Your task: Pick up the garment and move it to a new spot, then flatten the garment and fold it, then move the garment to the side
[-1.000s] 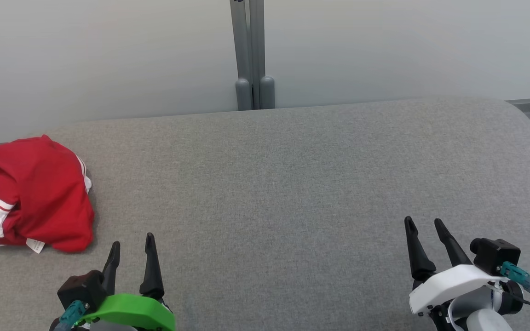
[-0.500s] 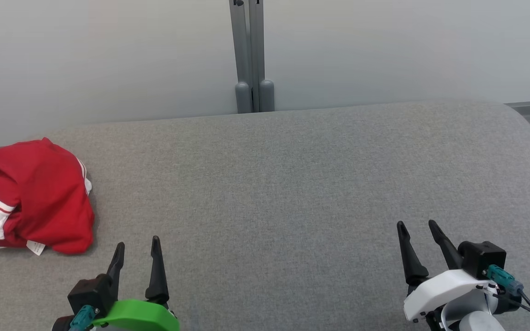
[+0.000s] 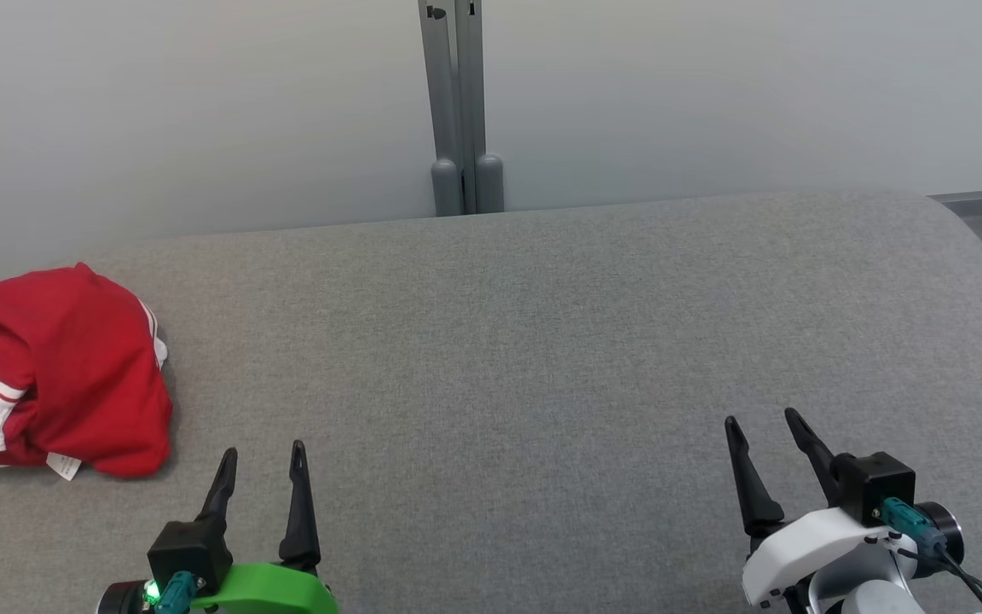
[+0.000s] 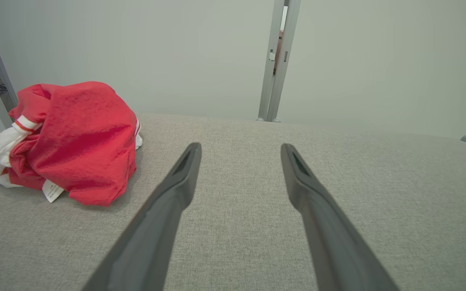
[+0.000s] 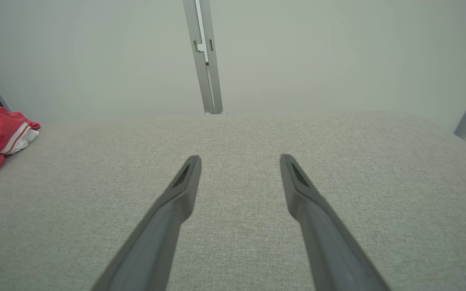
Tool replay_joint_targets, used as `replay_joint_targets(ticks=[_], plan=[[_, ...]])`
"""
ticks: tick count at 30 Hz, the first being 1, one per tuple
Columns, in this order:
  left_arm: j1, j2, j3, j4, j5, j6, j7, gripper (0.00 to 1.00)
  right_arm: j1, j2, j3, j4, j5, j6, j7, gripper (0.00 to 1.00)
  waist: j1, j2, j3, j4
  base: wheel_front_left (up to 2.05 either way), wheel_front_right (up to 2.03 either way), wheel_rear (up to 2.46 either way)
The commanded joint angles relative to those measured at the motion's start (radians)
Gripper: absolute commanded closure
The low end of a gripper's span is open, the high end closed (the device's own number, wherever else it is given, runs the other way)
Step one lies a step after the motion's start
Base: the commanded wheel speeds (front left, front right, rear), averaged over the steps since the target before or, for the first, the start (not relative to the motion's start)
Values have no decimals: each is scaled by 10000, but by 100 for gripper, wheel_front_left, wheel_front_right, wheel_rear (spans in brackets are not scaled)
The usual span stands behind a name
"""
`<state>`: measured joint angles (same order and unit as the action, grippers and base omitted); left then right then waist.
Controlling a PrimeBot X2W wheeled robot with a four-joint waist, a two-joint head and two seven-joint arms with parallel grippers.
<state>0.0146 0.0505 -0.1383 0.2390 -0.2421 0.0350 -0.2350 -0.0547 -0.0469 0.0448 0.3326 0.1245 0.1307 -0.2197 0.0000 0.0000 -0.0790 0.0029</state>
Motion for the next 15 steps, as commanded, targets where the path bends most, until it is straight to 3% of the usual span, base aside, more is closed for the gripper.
replay_joint_targets(ticks=[1, 15], plan=[[128, 10, -28, 24, 223, -30, -96, 0, -61, -49, 20, 13, -233, 0, -90, 0, 0, 0, -16, -7, 0, 0, 0], [239, 7, -79, 163, 369, 72, -312, 0, -17, -55, 181, 125, -1039, 1, -318, 0, 0, 0, -165, -55, 0, 0, 0]])
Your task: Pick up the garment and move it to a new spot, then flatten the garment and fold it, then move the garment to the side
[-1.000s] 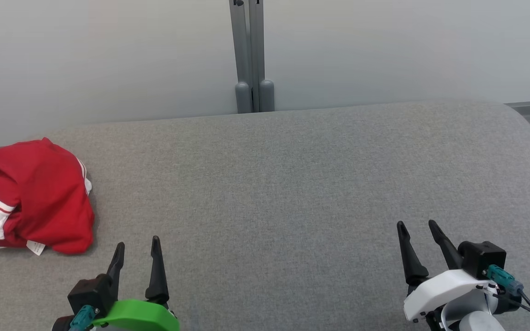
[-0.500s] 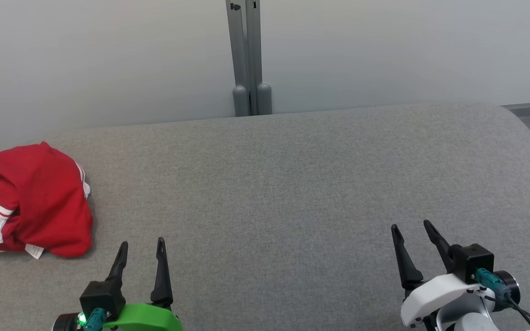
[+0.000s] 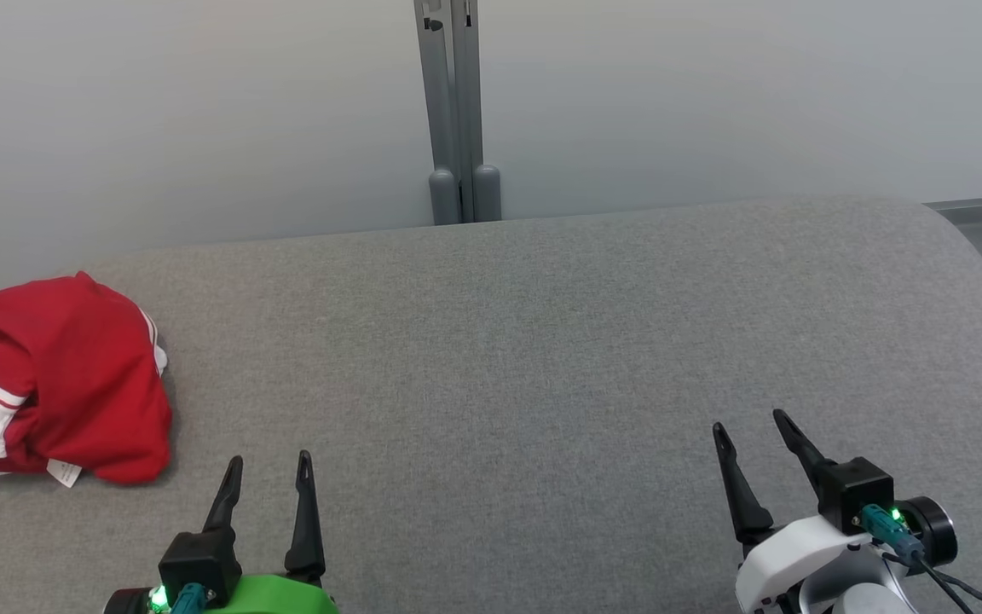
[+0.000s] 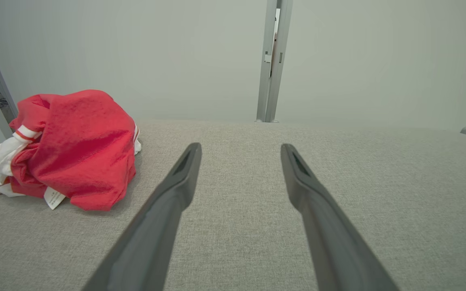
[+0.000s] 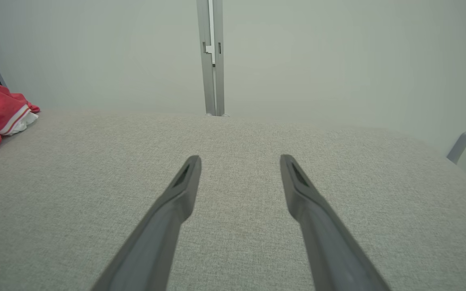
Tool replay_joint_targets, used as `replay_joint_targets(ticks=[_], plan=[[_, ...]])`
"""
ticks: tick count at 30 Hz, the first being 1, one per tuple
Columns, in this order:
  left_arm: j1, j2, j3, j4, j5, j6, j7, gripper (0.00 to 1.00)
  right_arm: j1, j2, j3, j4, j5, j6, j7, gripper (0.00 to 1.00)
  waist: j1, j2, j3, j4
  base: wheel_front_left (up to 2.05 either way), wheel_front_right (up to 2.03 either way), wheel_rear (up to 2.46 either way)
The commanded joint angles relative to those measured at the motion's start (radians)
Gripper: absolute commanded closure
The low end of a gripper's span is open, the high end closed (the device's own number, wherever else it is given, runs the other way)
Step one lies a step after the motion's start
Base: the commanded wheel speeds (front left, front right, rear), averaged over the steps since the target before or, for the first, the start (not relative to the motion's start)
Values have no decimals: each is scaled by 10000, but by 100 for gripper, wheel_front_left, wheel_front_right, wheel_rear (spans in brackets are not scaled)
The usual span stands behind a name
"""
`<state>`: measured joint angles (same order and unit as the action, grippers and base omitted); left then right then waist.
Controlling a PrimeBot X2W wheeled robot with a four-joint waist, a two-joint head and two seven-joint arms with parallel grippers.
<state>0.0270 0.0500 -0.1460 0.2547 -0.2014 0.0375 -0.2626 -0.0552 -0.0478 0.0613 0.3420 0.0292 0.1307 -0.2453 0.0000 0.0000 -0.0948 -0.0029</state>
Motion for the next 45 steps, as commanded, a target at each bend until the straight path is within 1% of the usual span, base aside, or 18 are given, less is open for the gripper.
replay_joint_targets(ticks=[1, 9, 13, 19, 25, 34, 39, 41, 45], plan=[[117, 13, 7, 17, -159, 43, -21, 0, 4, -45, 22, 41, -2, 1, -62, 0, 0, 0, -22, 3, 0, 0, 0], [118, 12, 19, 72, -177, 1, -21, 0, 40, -43, 6, 80, 308, 1, -77, 0, 0, 0, -59, 22, 0, 0, 0], [118, 12, 11, 74, -197, -3, -21, 0, 55, -43, -6, 82, 268, 1, -100, 0, 0, 0, -58, 51, 0, 0, 0], [30, 14, -29, 33, -367, 98, -22, 0, 134, -37, -68, -68, 283, 1, -112, 0, 0, 0, -29, 431, 0, 0, 0], [46, 20, 116, 90, -296, 139, -21, 0, 179, -36, -78, -173, 421, 1, -134, 0, 0, 0, -8, 1449, 0, 0, 0], [114, 63, 543, 97, 18, 50, -21, 0, 160, -39, 13, -140, 720, -1, -189, 0, 0, 0, 41, 3418, 0, 0, 0], [135, 94, 703, 36, 187, 6, -21, 0, 122, -37, 40, -114, 843, -1, -210, 0, 0, 0, 66, 4392, 0, 0, 0], [174, 111, 796, 7, 232, 17, -17, 0, 50, -39, 93, -111, 888, -1, -197, 0, 0, 0, 109, 4663, 0, 0, 0], [246, 88, 1114, -232, 150, 139, -17, 0, -250, -45, 316, -106, 859, -1, -204, 0, 0, 0, 356, 4873, 0, 0, 0]])
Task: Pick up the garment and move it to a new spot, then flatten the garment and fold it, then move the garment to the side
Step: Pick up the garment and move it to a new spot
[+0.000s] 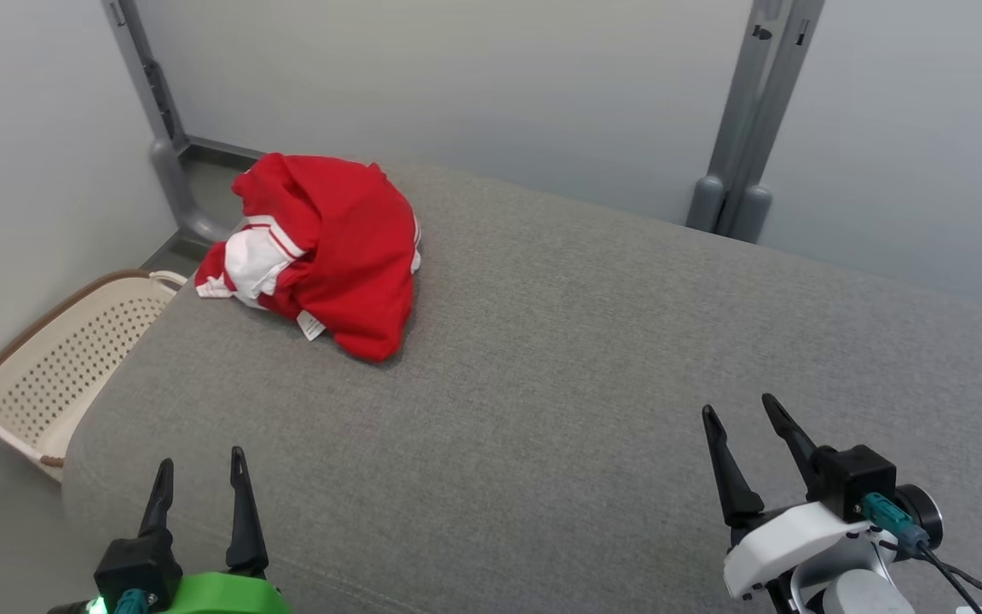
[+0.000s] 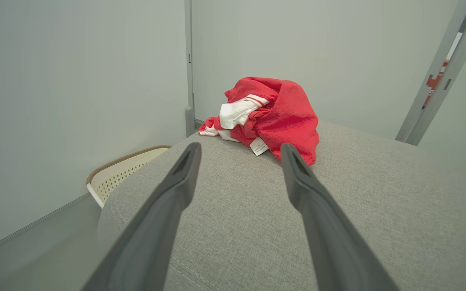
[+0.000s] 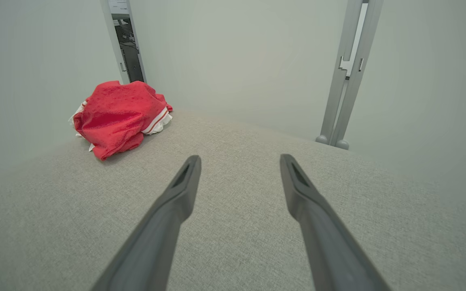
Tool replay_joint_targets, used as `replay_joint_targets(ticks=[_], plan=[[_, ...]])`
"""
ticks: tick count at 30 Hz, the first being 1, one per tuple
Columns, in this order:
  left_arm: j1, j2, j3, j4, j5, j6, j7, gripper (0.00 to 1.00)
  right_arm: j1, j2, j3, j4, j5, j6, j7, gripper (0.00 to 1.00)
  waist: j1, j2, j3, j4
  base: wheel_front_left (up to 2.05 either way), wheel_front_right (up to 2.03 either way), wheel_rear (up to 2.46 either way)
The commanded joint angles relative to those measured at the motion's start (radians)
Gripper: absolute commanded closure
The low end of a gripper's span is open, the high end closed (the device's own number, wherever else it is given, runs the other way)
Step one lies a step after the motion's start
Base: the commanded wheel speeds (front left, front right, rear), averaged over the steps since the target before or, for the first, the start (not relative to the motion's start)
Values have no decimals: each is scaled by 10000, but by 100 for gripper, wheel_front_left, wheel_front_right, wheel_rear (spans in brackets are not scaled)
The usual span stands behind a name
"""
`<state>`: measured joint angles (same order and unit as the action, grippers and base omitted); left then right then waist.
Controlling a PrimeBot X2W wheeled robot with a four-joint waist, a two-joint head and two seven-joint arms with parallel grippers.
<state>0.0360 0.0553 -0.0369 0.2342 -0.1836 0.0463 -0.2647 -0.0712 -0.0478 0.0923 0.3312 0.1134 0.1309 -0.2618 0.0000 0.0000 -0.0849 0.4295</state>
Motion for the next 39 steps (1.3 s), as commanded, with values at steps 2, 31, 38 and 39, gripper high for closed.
replay_joint_targets(ticks=[2, 31, 38, 39], plan=[[162, 14, 128, -187, -61, 93, 4, 0, -209, -45, 98, 34, 2, -3, -37, 0, 0, 0, 365, 625, 0, 0, 0], [-5106, 204, 36, 3935, -808, -709, 2331, 0, -154, -47, 547, -357, -331, -5, 87, 0, 0, 0, 913, -91, 0, 0, 0], [-7258, 280, 719, 5646, -1864, -928, 3318, 0, -448, -53, 1121, -1532, -892, -9, 800, 0, 0, 0, 2156, -1306, 0, 0, 0], [-7597, 284, 820, 5834, -2068, -997, 3452, 0, -466, -53, 1162, -1793, -992, -8, 956, 0, 0, 0, 2420, -1449, 0, 0, 0]])
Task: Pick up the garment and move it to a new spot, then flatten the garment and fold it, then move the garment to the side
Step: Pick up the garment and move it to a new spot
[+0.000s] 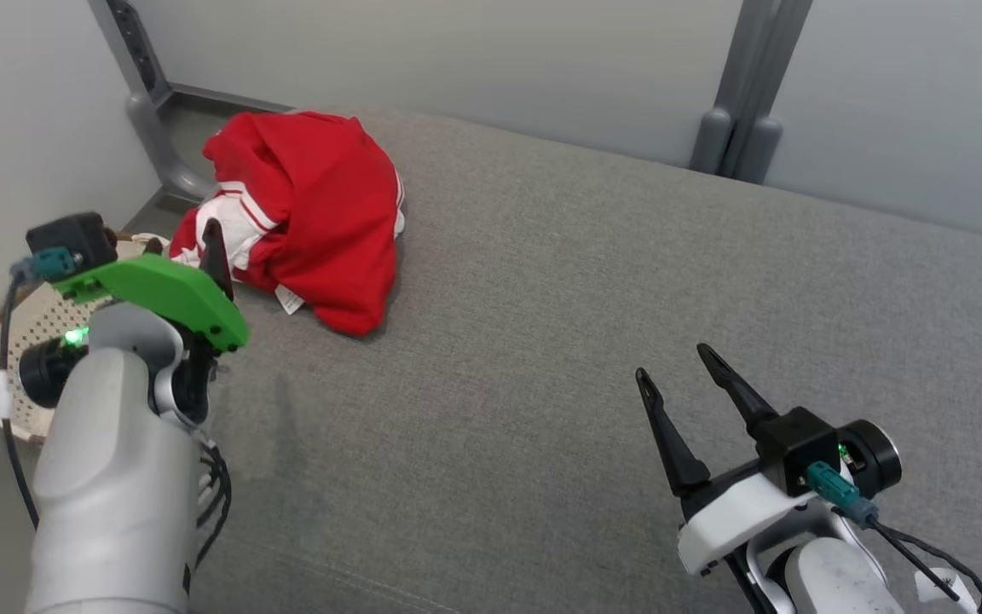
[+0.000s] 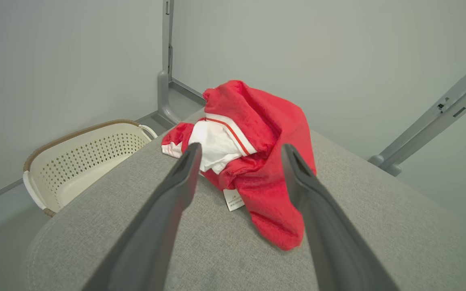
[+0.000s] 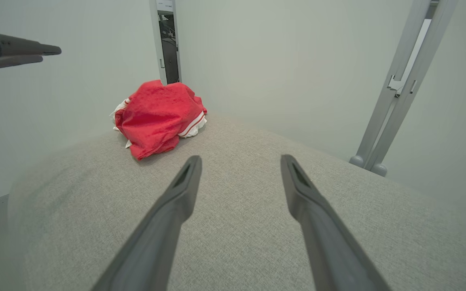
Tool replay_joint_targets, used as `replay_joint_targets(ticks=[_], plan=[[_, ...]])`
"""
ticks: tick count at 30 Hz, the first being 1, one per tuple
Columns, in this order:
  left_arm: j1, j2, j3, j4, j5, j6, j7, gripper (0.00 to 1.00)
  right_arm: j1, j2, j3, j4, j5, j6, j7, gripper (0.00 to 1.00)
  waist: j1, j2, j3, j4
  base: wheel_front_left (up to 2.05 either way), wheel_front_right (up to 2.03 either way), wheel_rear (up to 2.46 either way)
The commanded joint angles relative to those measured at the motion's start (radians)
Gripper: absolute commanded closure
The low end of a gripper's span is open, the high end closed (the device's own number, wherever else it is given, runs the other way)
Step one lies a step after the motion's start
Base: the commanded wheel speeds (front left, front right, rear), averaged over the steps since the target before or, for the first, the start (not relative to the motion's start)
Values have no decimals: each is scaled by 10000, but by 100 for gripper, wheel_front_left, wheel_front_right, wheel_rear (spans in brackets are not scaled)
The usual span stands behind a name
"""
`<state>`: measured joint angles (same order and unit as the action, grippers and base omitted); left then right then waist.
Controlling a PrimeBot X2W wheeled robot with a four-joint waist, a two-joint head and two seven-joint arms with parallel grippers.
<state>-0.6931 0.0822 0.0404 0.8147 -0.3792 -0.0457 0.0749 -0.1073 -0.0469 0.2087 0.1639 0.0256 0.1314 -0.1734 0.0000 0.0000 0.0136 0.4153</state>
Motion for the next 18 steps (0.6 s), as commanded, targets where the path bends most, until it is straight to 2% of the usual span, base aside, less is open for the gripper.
replay_joint_targets(ticks=[1, 8, 15, 18], plan=[[-594, 20, 83, 166, -222, -115, 91, 0, -133, -61, -21, -339, -229, -15, 165, 0, 0, 0, 1622, -1393, 0, 0, 0], [-2112, 518, 283, 1148, -513, -130, 619, 0, -168, -52, 254, -1942, -735, -13, 945, 0, 0, 0, 2821, -2197, 0, 0, 0], [-2984, 1295, 130, 1882, -146, 269, 786, 0, -164, -47, 359, -3077, -976, -15, 1377, 0, 0, 0, 3841, -2708, 0, 0, 0], [-3112, 1564, 81, 2168, -25, 567, 811, 0, -127, -54, 279, -3468, -1080, -13, 1484, 0, 0, 0, 4192, -2837, 0, 0, 0]])
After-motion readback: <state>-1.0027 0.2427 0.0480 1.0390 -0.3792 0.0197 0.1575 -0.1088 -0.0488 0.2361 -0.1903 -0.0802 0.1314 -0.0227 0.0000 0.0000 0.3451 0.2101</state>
